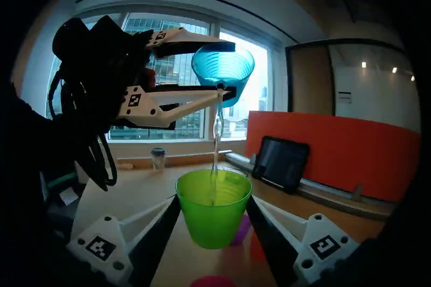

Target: Pour water

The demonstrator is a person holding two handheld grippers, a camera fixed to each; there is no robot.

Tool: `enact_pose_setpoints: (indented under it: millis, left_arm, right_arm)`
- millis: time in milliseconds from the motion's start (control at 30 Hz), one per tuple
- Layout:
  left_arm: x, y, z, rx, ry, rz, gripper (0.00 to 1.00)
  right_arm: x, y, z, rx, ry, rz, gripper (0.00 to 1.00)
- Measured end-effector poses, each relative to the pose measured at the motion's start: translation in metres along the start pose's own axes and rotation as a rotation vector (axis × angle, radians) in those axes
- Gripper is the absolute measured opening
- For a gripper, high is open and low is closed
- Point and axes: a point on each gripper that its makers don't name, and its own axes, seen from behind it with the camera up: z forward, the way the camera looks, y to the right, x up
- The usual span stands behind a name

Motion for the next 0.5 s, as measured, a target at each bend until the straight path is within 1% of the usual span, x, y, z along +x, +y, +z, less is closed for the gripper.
enact_pose_setpoints:
  millis: [500]
  left_arm:
    - [0.0087, -0.0059, -0.0005, 0.014, 0.007, 0.072, 0.88]
  right_arm:
    - [0.0028, 0.0028, -0.0018, -0.005, 0.011, -0.001, 0.88]
